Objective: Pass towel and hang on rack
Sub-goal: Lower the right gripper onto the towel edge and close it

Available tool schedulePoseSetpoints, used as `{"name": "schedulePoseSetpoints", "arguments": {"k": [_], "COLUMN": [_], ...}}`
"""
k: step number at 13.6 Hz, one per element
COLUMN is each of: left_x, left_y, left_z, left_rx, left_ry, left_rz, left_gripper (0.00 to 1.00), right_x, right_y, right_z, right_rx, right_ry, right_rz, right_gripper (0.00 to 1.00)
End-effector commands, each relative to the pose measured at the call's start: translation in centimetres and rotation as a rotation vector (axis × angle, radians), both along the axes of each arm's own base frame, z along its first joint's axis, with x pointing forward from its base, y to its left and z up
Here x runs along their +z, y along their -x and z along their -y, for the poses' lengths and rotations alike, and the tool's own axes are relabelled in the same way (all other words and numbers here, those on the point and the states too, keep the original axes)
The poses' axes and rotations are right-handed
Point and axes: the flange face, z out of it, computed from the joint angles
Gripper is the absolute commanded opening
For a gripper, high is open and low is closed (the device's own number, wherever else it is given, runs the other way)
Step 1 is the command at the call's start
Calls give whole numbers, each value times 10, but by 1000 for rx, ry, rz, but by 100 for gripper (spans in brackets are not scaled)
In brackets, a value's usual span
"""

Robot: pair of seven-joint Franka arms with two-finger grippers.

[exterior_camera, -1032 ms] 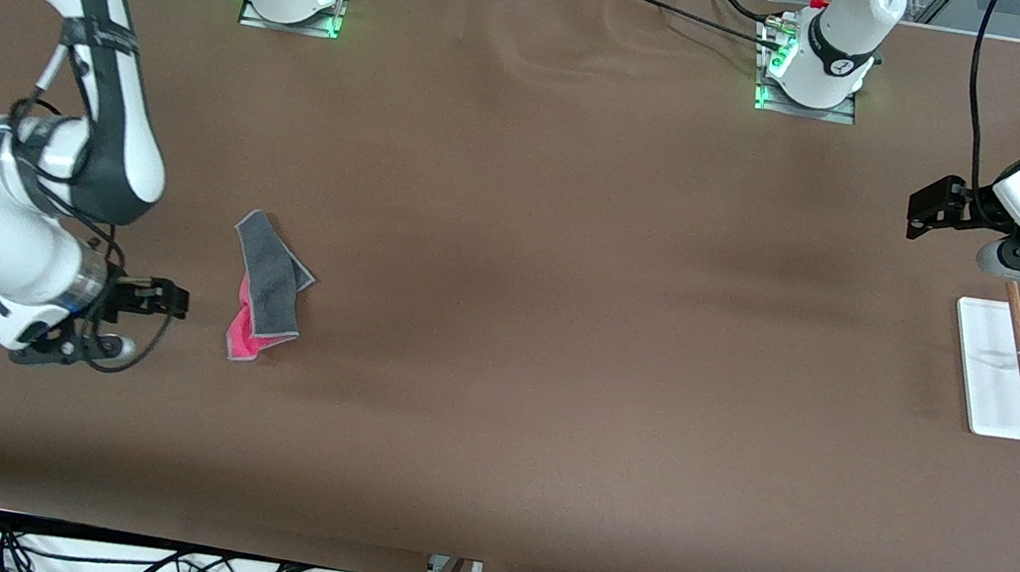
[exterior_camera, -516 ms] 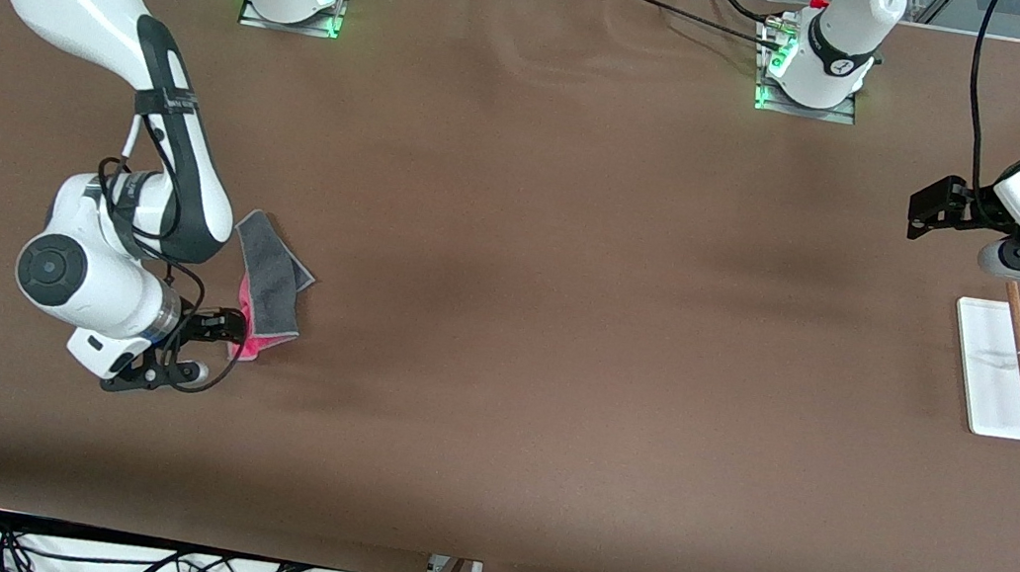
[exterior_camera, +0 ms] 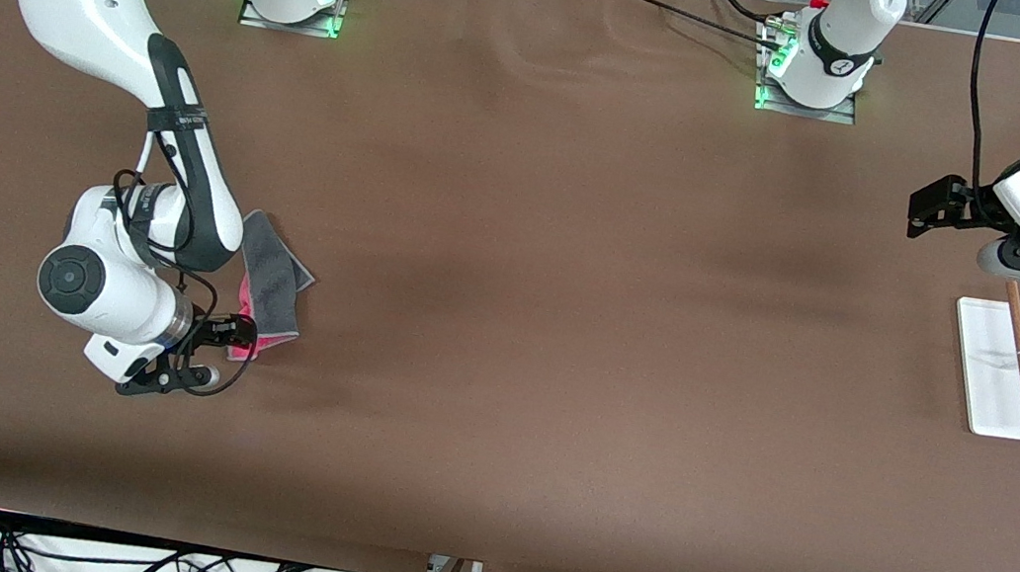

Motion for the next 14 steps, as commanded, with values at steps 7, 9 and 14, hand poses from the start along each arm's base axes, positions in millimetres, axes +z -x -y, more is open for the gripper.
{"name": "schedulePoseSetpoints", "arguments": {"k": [7, 9, 14], "left_x": [5, 5, 5], "left_y": [-3, -3, -3], "left_z": [-2, -1, -1], "left_rx": [-6, -7, -6], "left_ry": [-17, -17, -17], "left_rz": [-4, -4, -5], "left_gripper": [100, 100, 100], "right_x": [0, 0, -3], "right_y": [4, 4, 9], "right_z": [-12, -14, -19], "right_rx": [-12, -11, 7], "right_ry": [-11, -12, -8], "right_rz": [-29, -29, -59], "right_gripper": [35, 36, 0]}}
